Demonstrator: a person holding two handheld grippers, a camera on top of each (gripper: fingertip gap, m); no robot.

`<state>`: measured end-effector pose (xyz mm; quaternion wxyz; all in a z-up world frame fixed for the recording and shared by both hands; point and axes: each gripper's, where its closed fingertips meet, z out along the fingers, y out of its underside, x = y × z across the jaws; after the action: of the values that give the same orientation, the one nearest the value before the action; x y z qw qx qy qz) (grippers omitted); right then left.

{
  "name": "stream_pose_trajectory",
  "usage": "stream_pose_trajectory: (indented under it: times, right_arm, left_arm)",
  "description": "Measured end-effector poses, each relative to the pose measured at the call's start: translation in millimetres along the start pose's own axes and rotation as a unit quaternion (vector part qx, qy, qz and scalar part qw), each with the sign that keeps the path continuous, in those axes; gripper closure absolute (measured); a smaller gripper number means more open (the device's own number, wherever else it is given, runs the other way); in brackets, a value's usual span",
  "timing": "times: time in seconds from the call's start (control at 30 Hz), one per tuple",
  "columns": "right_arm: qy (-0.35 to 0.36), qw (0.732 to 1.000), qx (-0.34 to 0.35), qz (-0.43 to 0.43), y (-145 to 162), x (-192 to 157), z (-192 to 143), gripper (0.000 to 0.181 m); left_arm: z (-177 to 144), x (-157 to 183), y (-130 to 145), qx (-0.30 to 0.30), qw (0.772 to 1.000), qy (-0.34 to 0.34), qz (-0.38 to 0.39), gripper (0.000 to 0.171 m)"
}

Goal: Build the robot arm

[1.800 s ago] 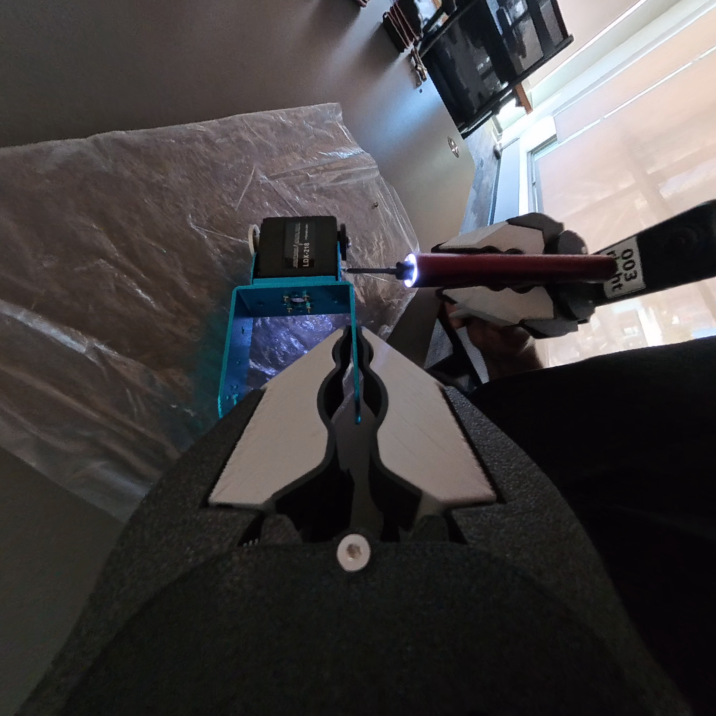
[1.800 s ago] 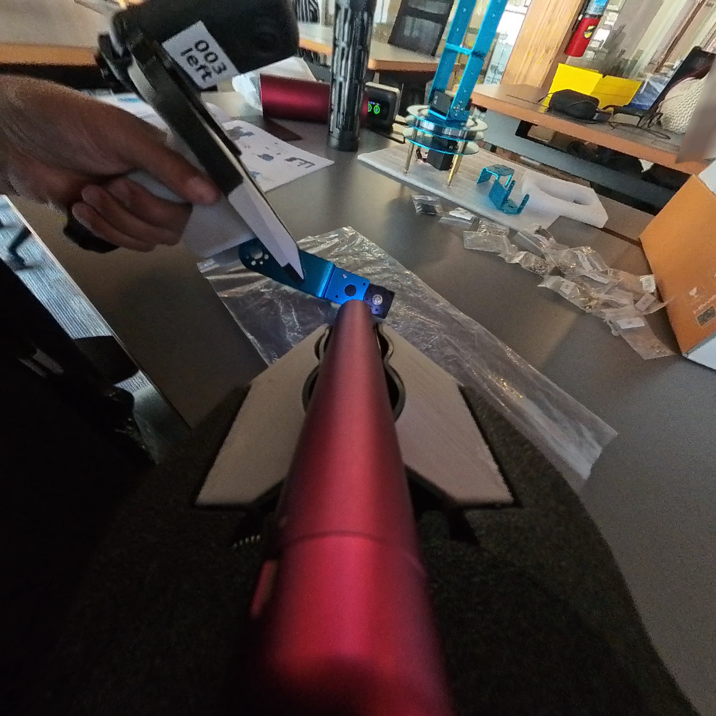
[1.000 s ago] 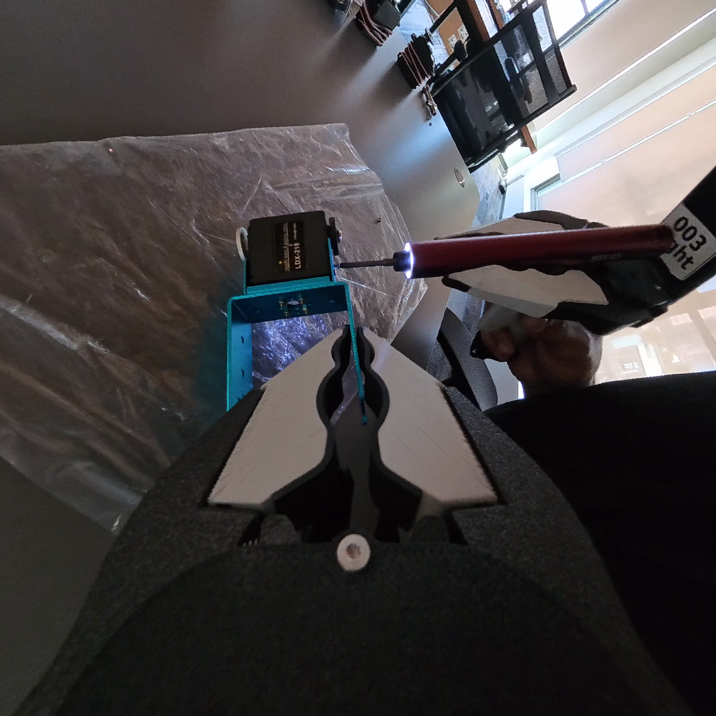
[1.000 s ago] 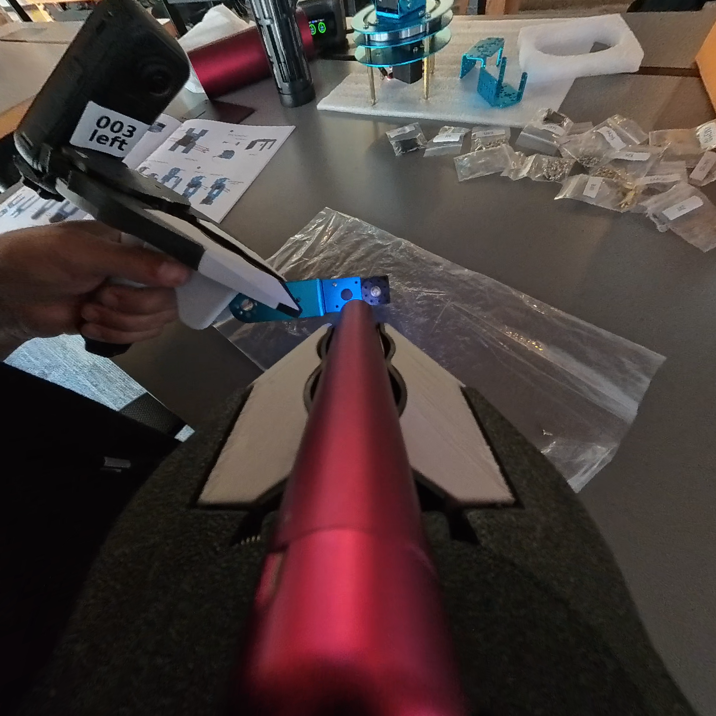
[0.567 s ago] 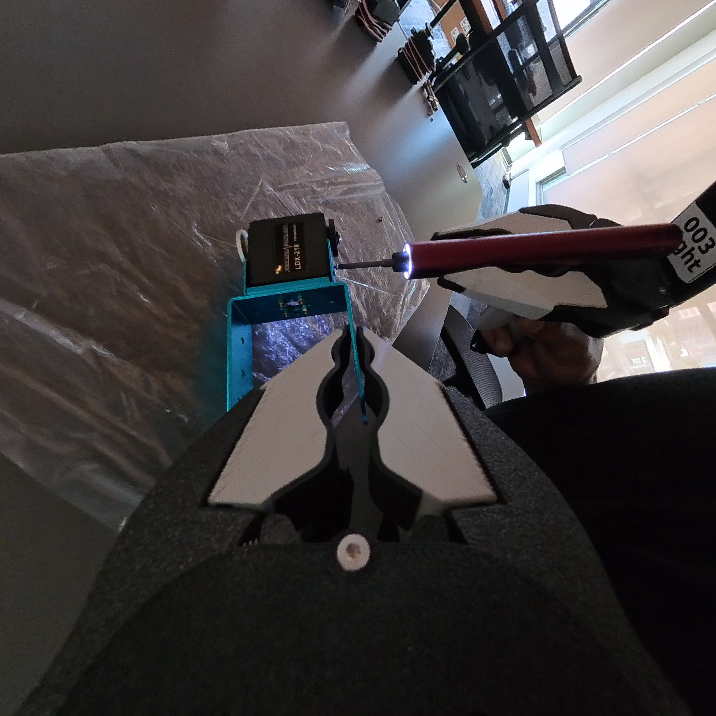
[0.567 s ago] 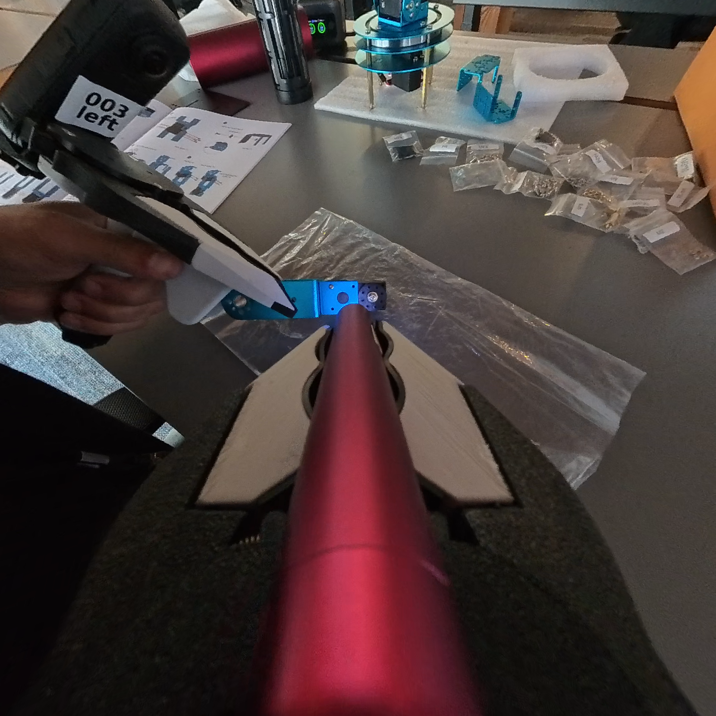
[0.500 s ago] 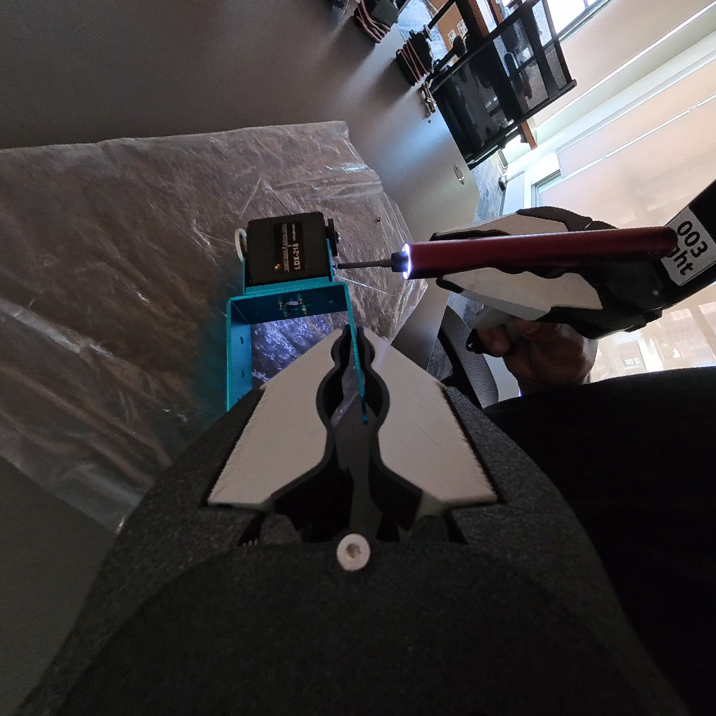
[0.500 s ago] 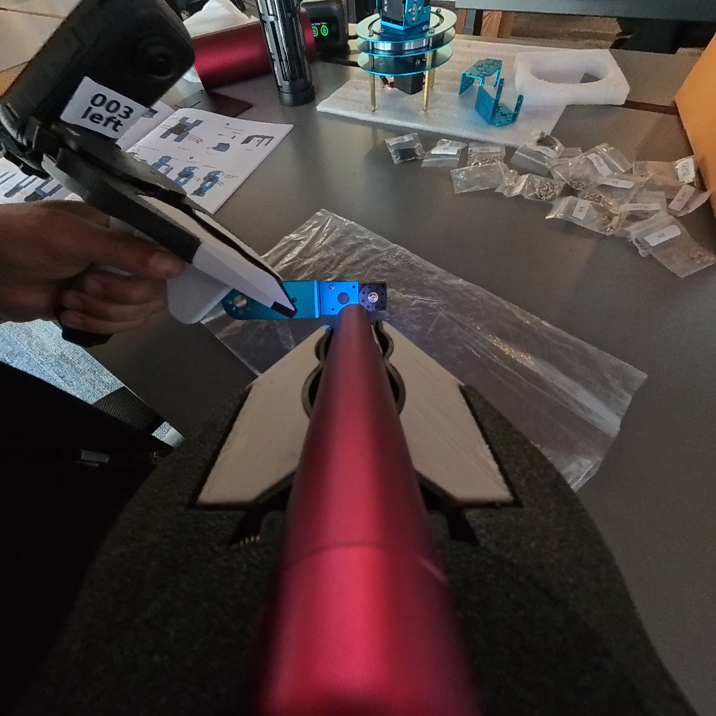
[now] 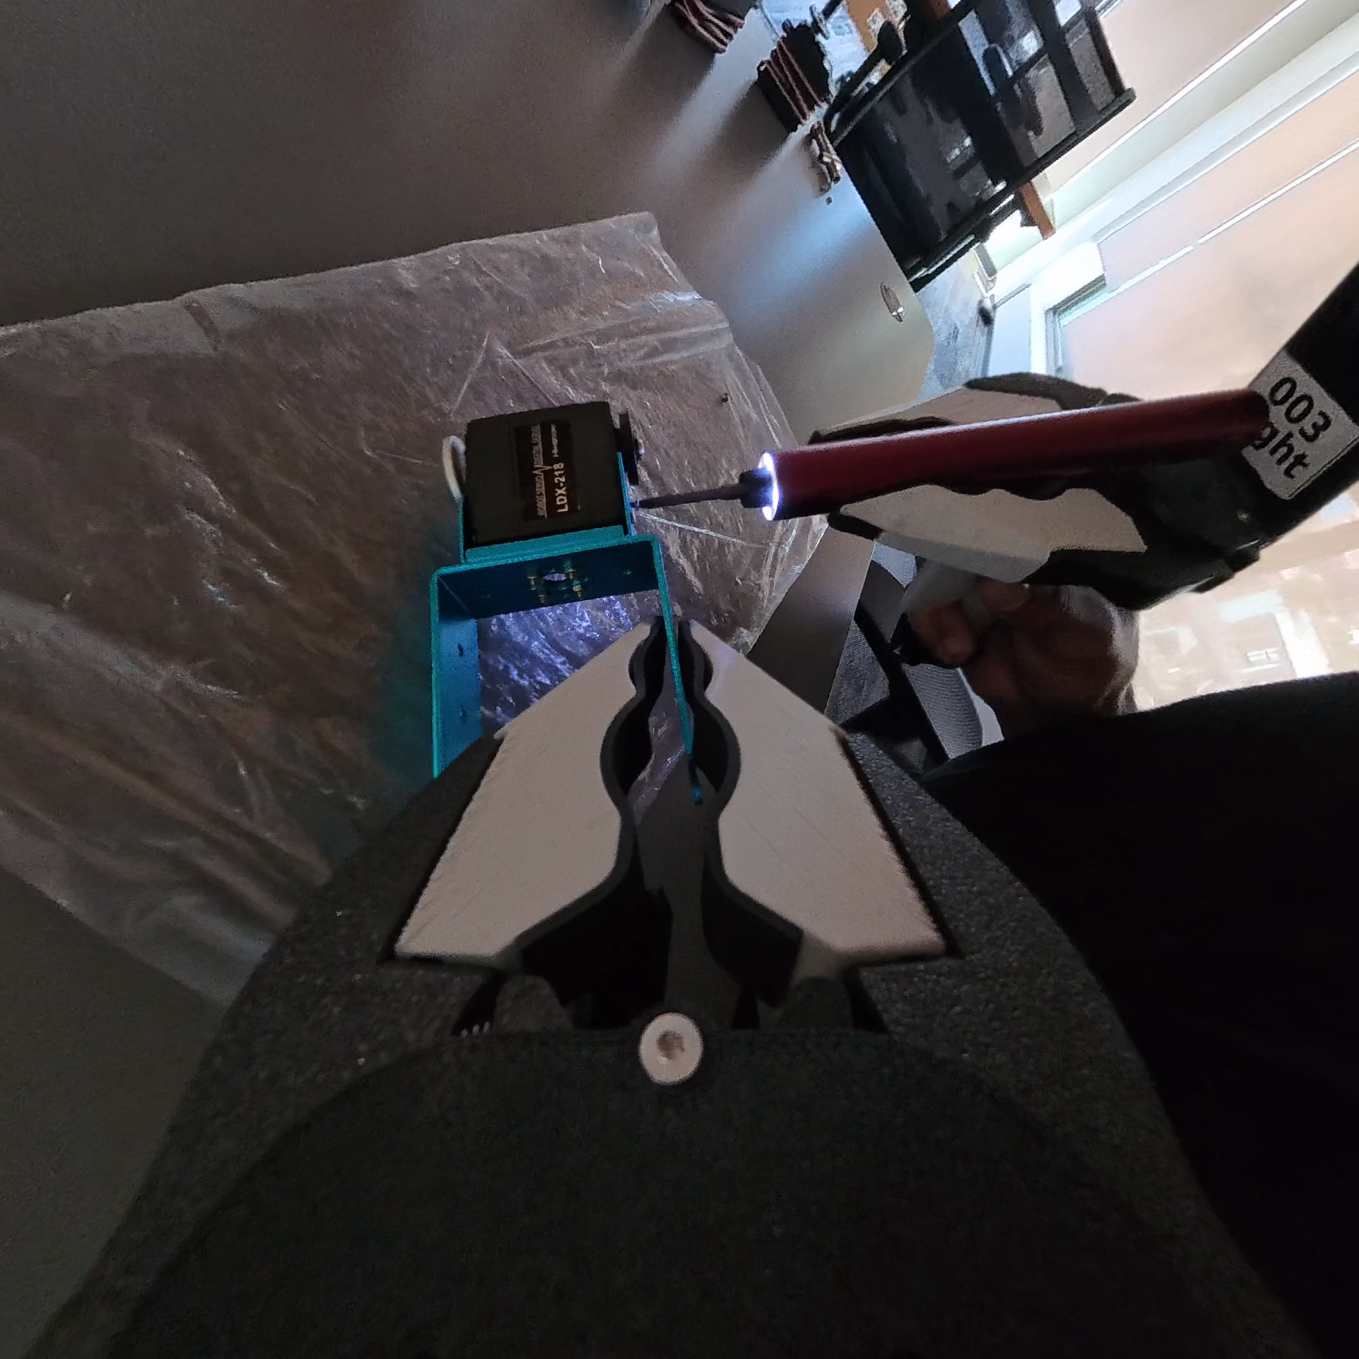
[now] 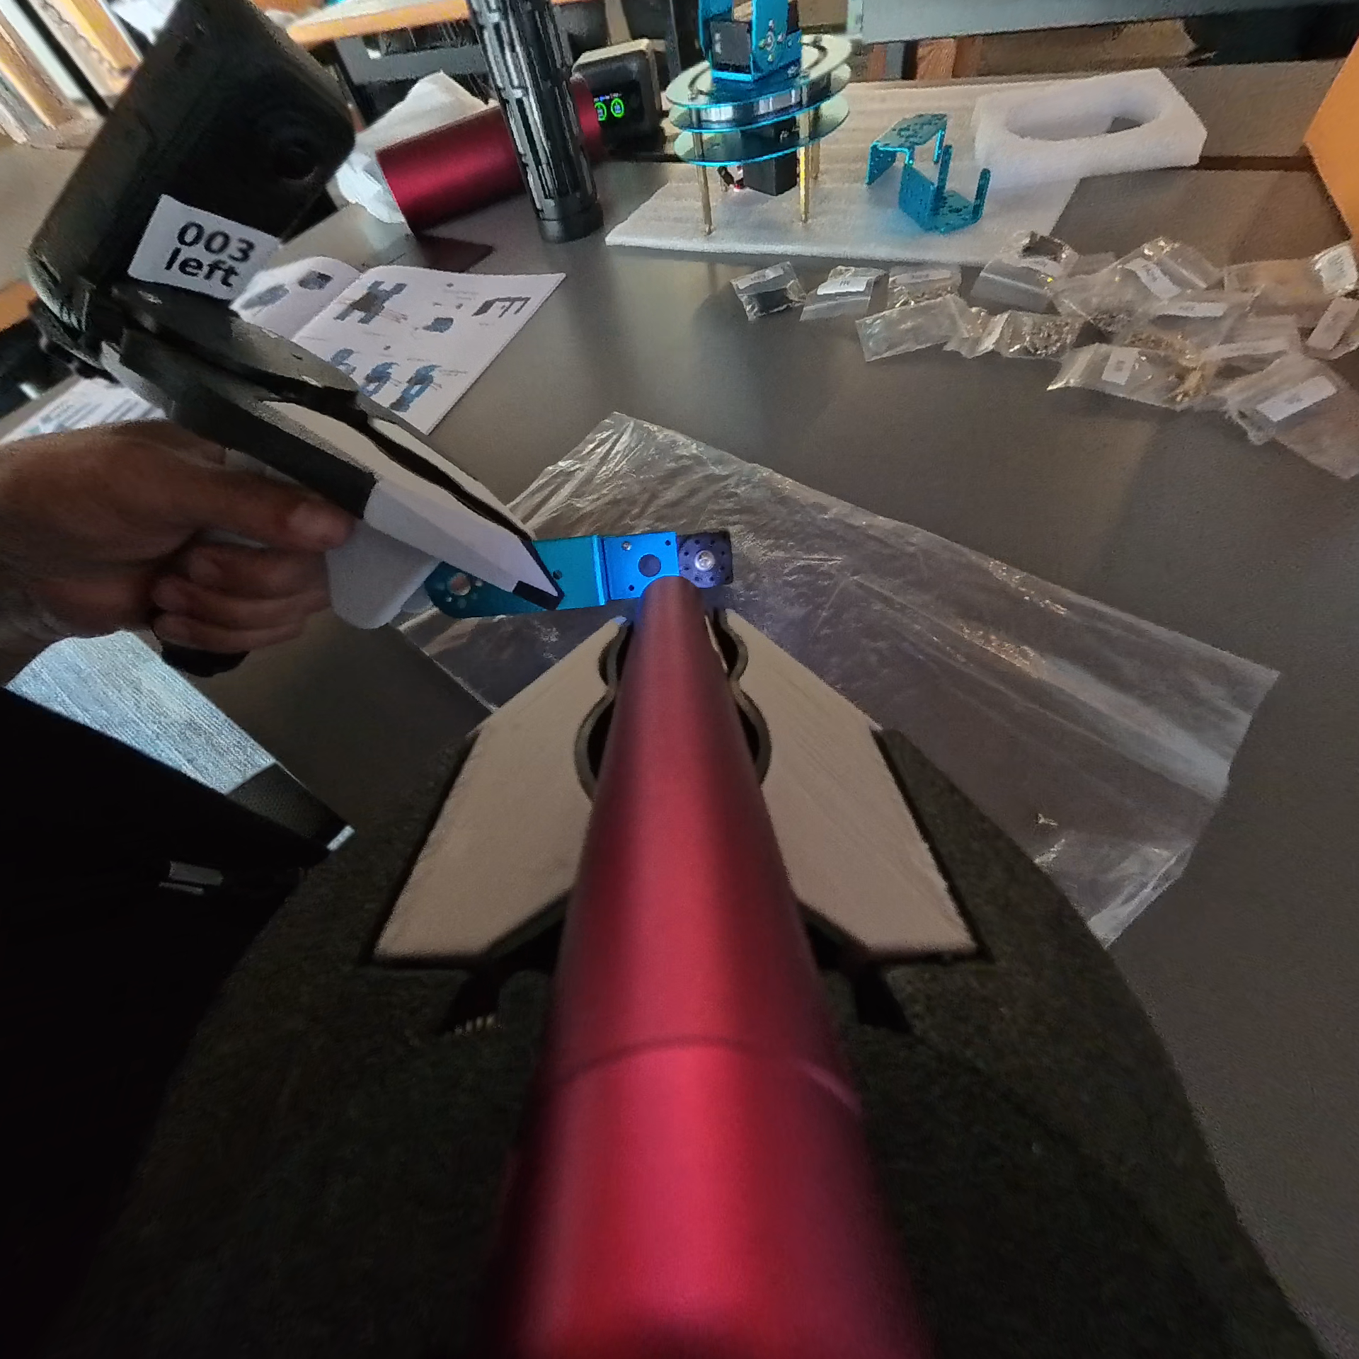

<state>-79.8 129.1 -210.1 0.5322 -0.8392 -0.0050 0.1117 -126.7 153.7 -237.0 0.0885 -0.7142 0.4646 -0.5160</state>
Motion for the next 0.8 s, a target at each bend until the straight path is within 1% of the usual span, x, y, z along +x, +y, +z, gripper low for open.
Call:
stream_pose_trajectory:
  times: [0.1,0.27,0.53,0.8]
  right_arm:
    - [0.001,1.000,0.005,-0.001,0.6,0.1,-2.4,0.159]
    - [0.005,1.000,0.014,-0.012,4.7,0.8,-5.7,0.159]
    - [0.020,0.997,0.052,-0.057,-2.2,-1.8,-7.4,0.160]
    - [0.017,0.996,0.046,-0.073,-1.6,-2.8,-4.8,0.161]
  left_arm:
    - [-1.0,-0.3,-0.3,0.001,1.000,0.000,-0.012,0.171]
    - [3.8,1.1,4.8,-0.015,0.999,-0.028,0.018,0.171]
    - [7.1,4.0,4.2,-0.019,0.999,-0.020,0.019,0.170]
    - [6.9,2.4,4.6,-0.015,1.000,-0.021,0.015,0.170]
